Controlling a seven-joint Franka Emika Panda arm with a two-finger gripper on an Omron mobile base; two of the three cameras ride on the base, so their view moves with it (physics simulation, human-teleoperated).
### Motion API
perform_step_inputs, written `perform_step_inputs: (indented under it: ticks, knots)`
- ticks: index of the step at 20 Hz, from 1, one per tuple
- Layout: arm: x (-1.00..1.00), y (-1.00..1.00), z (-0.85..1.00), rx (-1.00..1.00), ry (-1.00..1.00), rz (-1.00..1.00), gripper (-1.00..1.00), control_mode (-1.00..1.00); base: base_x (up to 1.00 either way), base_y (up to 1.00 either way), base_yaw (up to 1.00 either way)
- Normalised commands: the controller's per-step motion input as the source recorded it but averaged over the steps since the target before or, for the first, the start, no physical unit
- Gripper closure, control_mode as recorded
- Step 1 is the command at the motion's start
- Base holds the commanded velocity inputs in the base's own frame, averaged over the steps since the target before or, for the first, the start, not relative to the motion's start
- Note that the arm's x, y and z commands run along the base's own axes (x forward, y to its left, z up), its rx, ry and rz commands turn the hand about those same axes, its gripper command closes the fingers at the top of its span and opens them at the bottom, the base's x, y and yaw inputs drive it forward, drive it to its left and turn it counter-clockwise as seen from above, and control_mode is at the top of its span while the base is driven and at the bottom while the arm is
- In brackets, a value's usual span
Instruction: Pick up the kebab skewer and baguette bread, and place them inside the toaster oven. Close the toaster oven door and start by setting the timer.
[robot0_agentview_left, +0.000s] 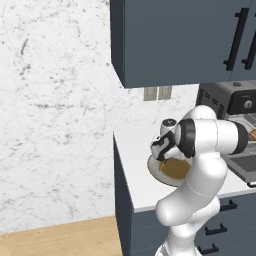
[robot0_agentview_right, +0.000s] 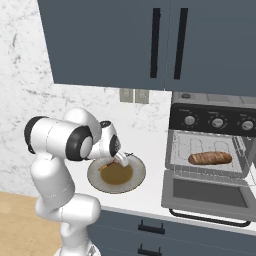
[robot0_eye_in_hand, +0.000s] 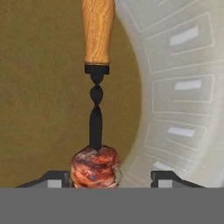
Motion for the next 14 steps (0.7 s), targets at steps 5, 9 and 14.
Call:
perform_step_inputs:
  ticks: [5, 9, 14]
  knots:
    - [-0.05, -0.04, 0.0, 0.03, -0.03, 0.0, 1.0, -1.0, 0.0, 0.0, 0.0]
    - [-0.32, -0.22, 0.12, 0.09, -0.02, -0.02, 1.0, -1.0, 0.0, 0.0, 0.0]
    - [-0.85, -0.45, 0.94, 0.05, -0.02, -0.11, 1.0, -1.0, 0.0, 0.0, 0.0]
